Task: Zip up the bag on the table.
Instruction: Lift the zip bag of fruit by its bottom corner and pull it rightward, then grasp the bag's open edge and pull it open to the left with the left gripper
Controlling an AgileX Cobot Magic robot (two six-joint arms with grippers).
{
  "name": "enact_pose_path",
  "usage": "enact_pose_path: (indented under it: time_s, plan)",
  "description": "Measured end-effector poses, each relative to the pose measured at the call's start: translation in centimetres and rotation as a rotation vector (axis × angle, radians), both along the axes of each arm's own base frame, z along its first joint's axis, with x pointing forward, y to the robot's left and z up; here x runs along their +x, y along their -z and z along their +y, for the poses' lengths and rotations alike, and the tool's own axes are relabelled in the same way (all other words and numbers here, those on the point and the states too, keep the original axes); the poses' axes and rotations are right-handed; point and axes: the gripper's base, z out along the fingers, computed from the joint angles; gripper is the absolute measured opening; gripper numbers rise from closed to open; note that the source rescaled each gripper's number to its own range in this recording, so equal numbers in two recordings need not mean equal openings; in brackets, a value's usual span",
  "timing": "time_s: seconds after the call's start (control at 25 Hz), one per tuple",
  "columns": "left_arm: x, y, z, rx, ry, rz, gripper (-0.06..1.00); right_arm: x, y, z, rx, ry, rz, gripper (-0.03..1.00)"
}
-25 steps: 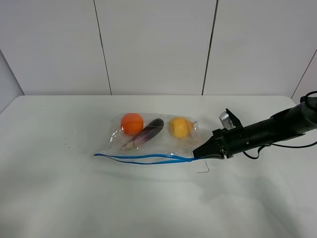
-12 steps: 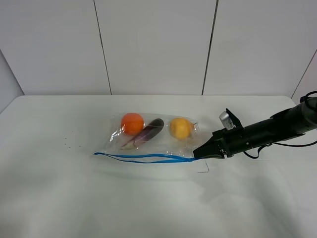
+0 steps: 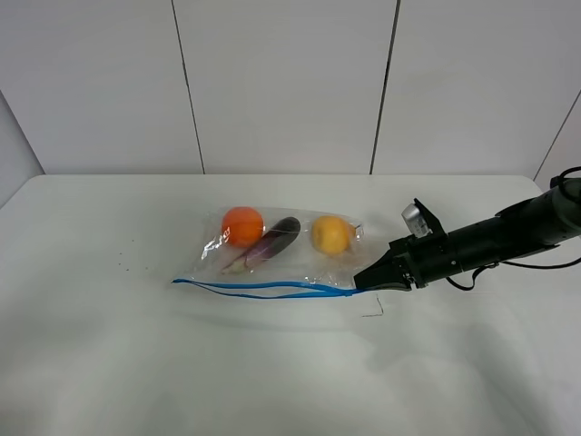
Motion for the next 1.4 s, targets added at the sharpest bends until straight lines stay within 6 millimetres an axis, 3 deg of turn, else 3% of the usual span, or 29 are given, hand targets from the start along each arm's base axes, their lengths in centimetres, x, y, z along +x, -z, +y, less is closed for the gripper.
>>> enact_pose_path:
  time_s: [0.76,0.88,1.0,1.2,1.4]
  plan:
    - [0.0,0.0,0.0,-0.002,0.001,-0.003,1.0,-0.2,-0.9,0.3,0.085,0.05,0.145,0.0]
    - [0.0,-0.4,-0.2,-0.02,0.012,-0.035,1.0,-0.2,-2.1,0.3,0.082,0.058,0.127,0.0]
    - [0.2,-1.0,-0.6,-0.069,0.041,-0.053,1.0,-0.3,-5.0,0.3,0.08,0.07,0.086,0.0]
    - [3.3,-2.1,-1.3,-0.149,0.109,0.054,1.0,-0.7,-7.0,0.2,0.057,0.051,0.048,0.0]
    - [7.6,-5.5,-1.2,-0.092,0.162,0.022,1.0,-0.9,-7.4,0.2,0.046,0.05,0.067,0.0]
